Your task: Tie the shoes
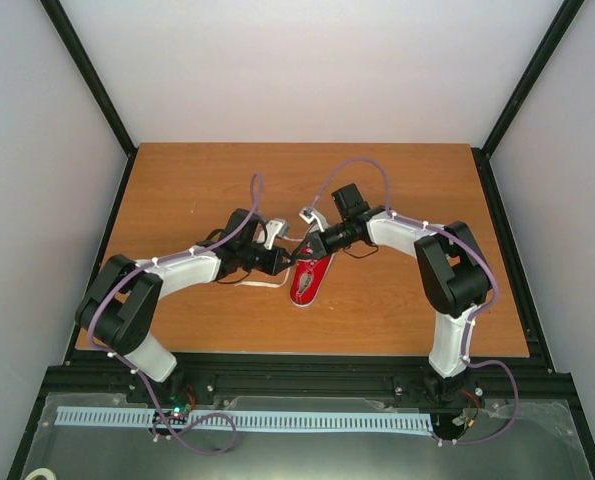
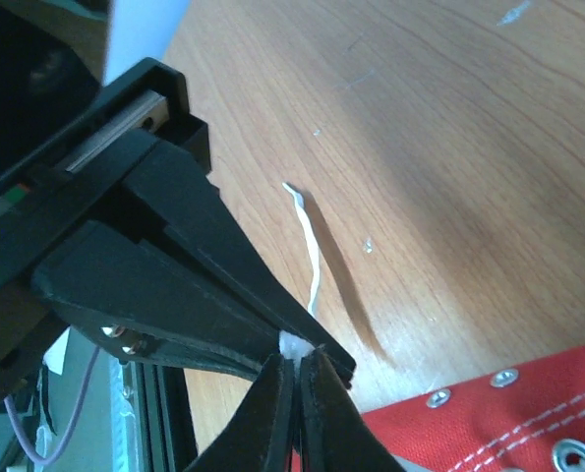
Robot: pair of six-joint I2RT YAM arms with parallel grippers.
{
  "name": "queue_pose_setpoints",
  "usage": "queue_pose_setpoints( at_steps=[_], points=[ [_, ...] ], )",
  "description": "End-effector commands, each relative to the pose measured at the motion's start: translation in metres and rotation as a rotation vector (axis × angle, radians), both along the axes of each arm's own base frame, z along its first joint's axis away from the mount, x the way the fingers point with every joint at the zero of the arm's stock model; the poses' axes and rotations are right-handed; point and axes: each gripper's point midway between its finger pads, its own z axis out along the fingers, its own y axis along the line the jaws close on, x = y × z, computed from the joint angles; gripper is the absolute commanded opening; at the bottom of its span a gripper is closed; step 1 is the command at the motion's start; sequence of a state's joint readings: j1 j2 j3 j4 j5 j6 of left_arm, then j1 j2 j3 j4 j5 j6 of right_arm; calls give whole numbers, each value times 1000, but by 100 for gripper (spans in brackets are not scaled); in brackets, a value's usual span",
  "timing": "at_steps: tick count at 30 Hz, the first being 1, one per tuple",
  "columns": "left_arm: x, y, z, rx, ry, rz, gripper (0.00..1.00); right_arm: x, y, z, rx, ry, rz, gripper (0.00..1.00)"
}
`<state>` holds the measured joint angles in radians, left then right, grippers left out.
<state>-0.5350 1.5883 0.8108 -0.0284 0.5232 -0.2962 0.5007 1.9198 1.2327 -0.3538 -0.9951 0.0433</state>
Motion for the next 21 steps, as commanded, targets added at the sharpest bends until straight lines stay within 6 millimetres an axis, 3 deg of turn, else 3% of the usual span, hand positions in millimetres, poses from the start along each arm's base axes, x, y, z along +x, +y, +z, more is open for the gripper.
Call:
queue_pose_setpoints(
  at_steps=[1, 4, 5, 10, 13, 21],
  points=[
    [11, -9, 20, -27, -48, 12, 8, 1, -1, 2, -17, -48, -26, 3],
    [15, 5, 27, 2, -70, 91, 55, 3, -7, 7, -41, -89, -63, 3],
    [15, 11, 30, 9, -74, 119, 65, 2, -10, 9, -50, -100, -75, 3],
    [25, 59, 40, 106, -57, 319, 70, -4, -22, 7, -93, -128, -121, 3],
    [41, 73, 45, 171, -30, 392, 72, -7, -25, 3, -101, -118, -130, 3],
    [95, 86, 0, 354, 154, 586, 60, -8, -27, -2, -109, -113, -148, 3]
  ],
)
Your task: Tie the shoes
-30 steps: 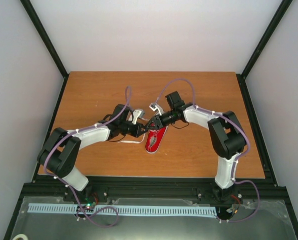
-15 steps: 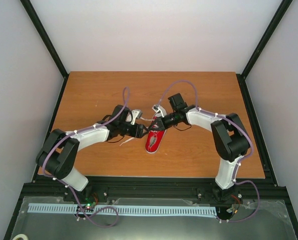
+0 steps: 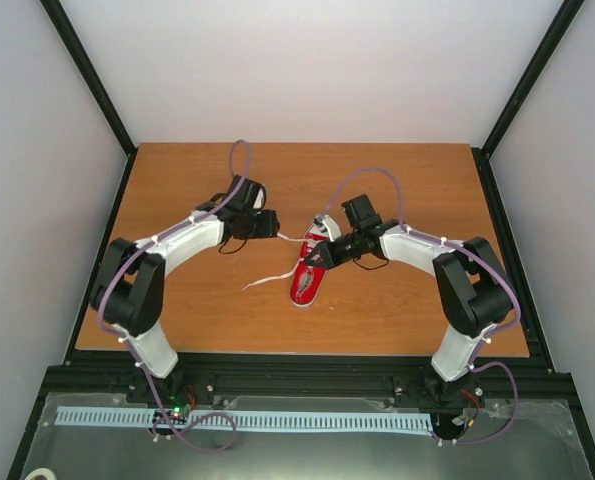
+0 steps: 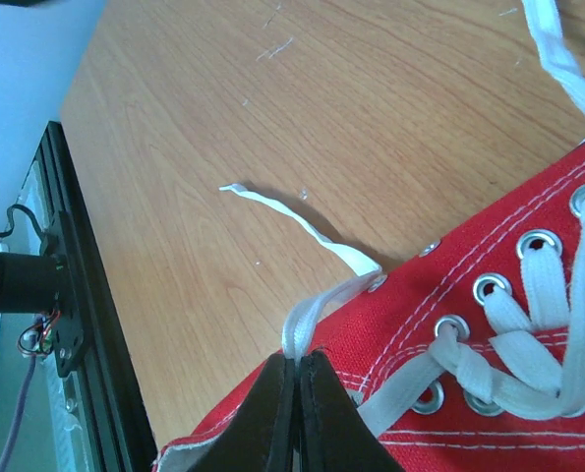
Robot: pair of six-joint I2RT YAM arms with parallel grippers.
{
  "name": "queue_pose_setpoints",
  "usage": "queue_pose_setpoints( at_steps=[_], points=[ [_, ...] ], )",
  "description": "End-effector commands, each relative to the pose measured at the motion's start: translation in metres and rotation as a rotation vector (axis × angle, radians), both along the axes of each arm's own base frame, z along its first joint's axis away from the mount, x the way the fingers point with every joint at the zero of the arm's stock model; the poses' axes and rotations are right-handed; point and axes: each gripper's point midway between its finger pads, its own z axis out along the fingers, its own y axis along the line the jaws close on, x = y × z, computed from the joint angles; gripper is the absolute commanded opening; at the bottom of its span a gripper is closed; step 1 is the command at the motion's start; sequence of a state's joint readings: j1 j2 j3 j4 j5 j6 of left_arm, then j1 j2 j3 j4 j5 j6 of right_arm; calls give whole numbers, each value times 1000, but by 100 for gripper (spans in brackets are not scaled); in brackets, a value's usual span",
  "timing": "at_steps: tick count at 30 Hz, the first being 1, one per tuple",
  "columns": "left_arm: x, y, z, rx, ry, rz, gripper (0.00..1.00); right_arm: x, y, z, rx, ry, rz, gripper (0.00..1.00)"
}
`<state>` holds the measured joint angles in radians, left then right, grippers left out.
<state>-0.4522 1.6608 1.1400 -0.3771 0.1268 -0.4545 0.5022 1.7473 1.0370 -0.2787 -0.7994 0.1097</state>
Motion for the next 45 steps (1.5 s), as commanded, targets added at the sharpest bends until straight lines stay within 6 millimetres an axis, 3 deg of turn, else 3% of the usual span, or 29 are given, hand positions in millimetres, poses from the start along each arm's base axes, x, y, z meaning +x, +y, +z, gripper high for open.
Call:
queue_pose_setpoints(
  at_steps=[1, 7, 11, 19, 22, 29, 42, 45],
  points=[
    [11, 21, -33, 76, 148, 160, 60, 4, 3, 9, 17, -46, -6, 3],
    [28, 14, -66, 41, 267, 274, 61, 3, 3, 10, 20, -51, -10, 3],
    [39, 11, -77, 13, 282, 344, 59, 1, 4, 10, 30, -45, -7, 3],
    [56, 22, -73, 41, 253, 471, 61, -3, 6, 6, 35, -35, 8, 3],
    [63, 18, -75, 56, 287, 475, 62, -3, 8, 5, 37, -34, 12, 3],
    [65, 19, -81, 92, 325, 494, 60, -2, 10, 5, 44, -33, 14, 3],
    [65, 21, -89, 152, 379, 508, 43, 6, 14, 18, 70, -60, -19, 3],
    [63, 18, -92, 203, 385, 476, 35, 7, 13, 21, 75, -71, -24, 3]
  ],
)
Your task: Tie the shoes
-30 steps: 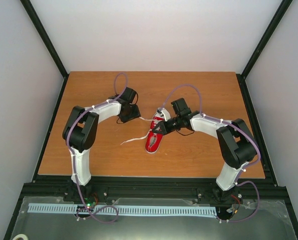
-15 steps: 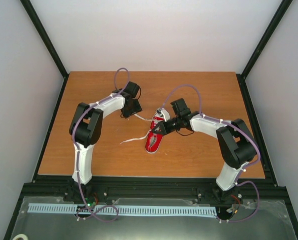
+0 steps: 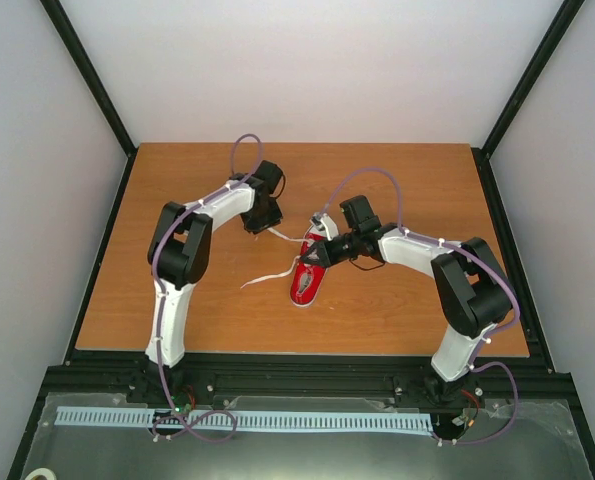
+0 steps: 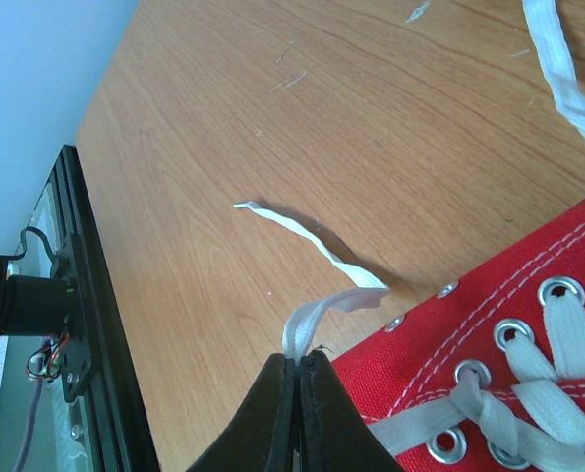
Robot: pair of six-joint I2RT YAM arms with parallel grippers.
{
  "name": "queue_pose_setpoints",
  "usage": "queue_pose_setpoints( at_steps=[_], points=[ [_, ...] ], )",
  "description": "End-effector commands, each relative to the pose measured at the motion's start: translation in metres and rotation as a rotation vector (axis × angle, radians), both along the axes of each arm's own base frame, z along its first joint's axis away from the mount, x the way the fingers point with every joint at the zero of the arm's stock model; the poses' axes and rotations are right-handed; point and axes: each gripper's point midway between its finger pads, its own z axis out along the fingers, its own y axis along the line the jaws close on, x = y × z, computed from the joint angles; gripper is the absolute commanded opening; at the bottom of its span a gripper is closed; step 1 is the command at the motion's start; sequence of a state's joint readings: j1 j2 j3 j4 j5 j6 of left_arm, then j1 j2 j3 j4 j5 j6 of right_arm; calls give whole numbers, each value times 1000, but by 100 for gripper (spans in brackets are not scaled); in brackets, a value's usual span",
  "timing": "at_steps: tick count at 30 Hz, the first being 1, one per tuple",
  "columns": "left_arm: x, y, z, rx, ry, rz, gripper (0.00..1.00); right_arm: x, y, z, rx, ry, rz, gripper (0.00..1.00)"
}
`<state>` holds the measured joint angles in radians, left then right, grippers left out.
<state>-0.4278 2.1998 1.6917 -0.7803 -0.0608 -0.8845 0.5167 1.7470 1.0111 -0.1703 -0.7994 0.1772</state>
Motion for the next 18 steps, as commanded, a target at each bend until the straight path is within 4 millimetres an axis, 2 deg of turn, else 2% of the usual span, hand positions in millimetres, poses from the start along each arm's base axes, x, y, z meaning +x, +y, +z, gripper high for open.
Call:
queue_pose_setpoints(
  at_steps=[1, 9, 13, 18],
  points=[
    [0, -2, -1, 66, 24, -41, 31, 2, 4, 18, 33, -56, -2, 3],
    [3, -4, 1, 93, 38, -70, 16, 0, 3, 20, 36, -62, -7, 3],
    [9, -7, 4, 95, 35, -79, 1, 0, 1, 20, 28, -66, -20, 3],
    [10, -12, 21, 46, -26, -105, 1, 5, -5, 19, -9, -73, -73, 3]
  ],
)
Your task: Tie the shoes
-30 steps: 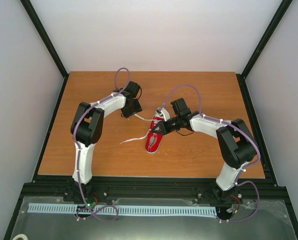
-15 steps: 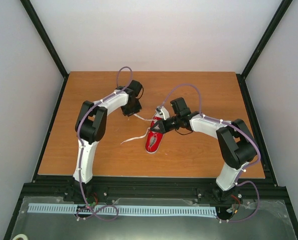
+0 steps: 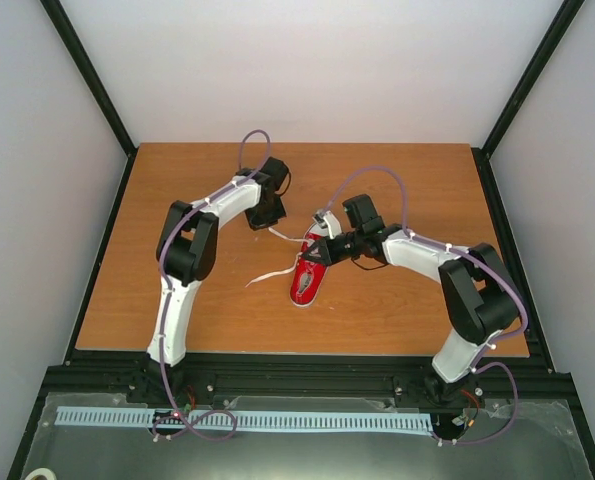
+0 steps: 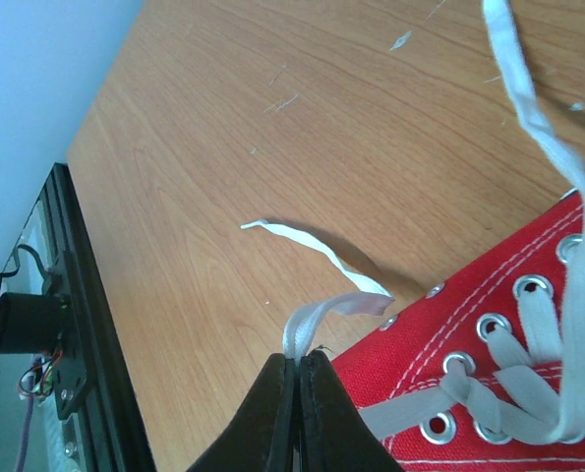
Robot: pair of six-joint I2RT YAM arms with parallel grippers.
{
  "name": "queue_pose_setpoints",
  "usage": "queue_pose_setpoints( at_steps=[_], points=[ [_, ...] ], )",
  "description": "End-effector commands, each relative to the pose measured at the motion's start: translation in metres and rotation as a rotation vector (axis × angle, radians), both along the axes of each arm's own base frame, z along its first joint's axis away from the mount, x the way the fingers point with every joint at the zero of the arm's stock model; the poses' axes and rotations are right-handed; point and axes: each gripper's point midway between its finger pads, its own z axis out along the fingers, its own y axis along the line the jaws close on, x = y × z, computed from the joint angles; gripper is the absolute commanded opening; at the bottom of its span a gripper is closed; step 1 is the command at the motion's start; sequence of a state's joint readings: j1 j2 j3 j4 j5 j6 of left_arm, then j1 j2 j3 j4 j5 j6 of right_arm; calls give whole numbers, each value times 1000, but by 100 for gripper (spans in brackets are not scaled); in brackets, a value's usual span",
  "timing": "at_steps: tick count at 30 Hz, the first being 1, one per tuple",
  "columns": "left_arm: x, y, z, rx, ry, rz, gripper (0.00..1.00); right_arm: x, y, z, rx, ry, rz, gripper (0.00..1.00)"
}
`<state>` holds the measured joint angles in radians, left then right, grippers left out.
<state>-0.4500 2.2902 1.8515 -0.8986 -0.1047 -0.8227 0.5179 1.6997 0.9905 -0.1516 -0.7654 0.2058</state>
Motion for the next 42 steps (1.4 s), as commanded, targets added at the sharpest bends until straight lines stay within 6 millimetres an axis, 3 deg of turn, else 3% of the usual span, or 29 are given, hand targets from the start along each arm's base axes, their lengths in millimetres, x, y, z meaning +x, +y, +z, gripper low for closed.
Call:
queue_pose_setpoints(
  at_steps=[1, 3, 8, 14, 21, 26, 35, 38, 42],
  points=[
    [1, -7, 30, -59, -74, -47, 1, 4, -3, 10, -16, -49, -45, 3],
    [-10, -6, 41, -95, -97, -64, 1, 5, -6, 11, -30, -48, -58, 3],
    [-37, -10, 92, -223, -235, -144, 1, 7, -11, 7, -69, -34, -91, 3],
    [-95, -26, 124, -426, -269, -226, 1, 12, -14, -4, -104, 8, -140, 3],
    [-170, -49, 114, -497, -76, -273, 1, 27, -17, -1, -142, 27, -218, 3],
    [-184, -81, 132, -598, -14, -313, 1, 31, -16, 2, -140, 41, -241, 3],
    [-227, -140, 136, -683, 108, -530, 1, 34, -16, -3, -149, 62, -253, 3],
    [-231, -147, 138, -676, 124, -569, 1, 35, -16, -4, -147, 65, -255, 3],
    [-243, -147, 126, -686, 199, -578, 1, 36, -16, -6, -149, 67, -255, 3]
  ],
)
